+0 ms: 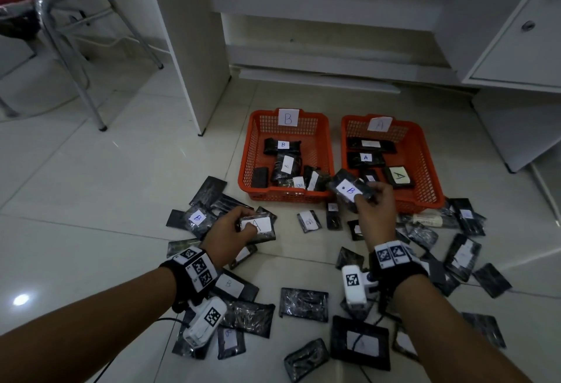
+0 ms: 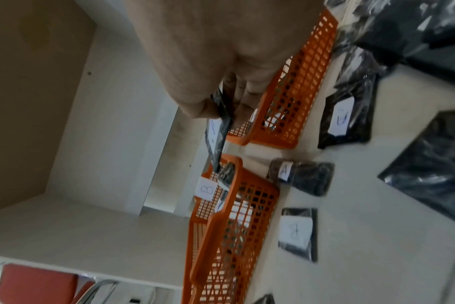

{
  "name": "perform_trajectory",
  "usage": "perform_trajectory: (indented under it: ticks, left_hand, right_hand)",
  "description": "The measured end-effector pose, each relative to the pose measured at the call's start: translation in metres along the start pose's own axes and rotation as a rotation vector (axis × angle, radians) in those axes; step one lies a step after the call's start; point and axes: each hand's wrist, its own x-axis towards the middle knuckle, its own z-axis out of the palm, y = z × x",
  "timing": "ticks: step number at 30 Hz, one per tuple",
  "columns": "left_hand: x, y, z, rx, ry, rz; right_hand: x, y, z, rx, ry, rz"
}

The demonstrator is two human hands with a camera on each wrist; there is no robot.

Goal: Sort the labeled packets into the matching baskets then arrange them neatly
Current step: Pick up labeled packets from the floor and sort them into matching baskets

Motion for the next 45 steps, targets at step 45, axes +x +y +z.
perform_trajectory:
  ticks: [45]
  left_hand:
    - [-0.001,-0.029,0.015,0.299,-0.353,0.226]
  right_hand:
    - [0.013,0.019,0.005,-0.664,-0.428,-0.412]
